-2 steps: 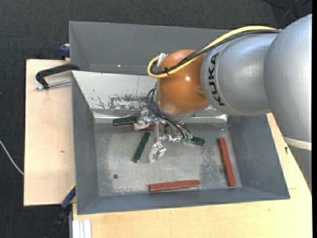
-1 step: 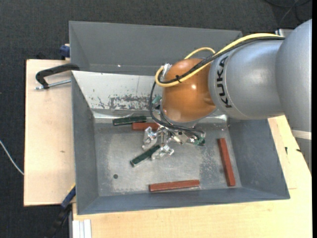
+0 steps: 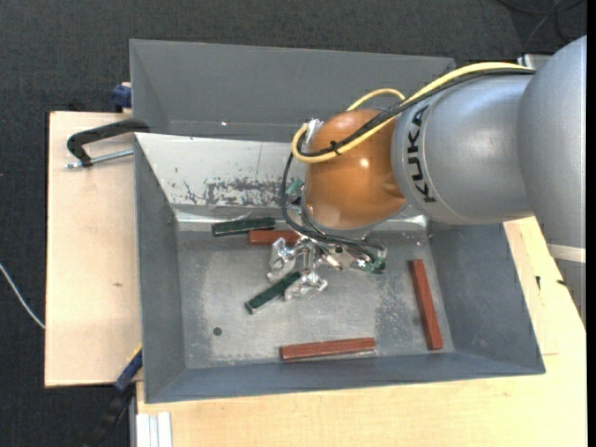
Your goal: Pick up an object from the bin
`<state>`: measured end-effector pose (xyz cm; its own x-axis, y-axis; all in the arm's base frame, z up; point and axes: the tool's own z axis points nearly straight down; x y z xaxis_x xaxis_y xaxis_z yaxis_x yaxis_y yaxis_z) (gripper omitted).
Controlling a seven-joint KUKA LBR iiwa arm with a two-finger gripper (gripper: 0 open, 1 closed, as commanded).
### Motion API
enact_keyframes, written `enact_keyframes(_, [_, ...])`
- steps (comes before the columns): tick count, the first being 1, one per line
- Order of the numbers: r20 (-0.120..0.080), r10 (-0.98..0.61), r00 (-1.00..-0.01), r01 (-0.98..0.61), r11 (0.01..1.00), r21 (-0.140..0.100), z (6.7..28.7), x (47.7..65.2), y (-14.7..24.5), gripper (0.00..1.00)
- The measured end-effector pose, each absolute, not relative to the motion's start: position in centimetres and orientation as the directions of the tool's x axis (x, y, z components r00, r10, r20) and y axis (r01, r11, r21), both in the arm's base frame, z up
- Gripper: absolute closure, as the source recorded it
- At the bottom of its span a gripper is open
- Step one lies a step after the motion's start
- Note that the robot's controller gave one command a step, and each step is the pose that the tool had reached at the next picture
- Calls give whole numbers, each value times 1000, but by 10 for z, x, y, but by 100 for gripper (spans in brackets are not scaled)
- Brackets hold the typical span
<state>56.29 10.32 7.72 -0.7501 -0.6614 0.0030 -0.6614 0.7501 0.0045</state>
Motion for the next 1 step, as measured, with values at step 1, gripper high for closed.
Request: enact_keyframes(1, [-13, -688, -726, -688, 726, -7, 272, 563, 110, 100])
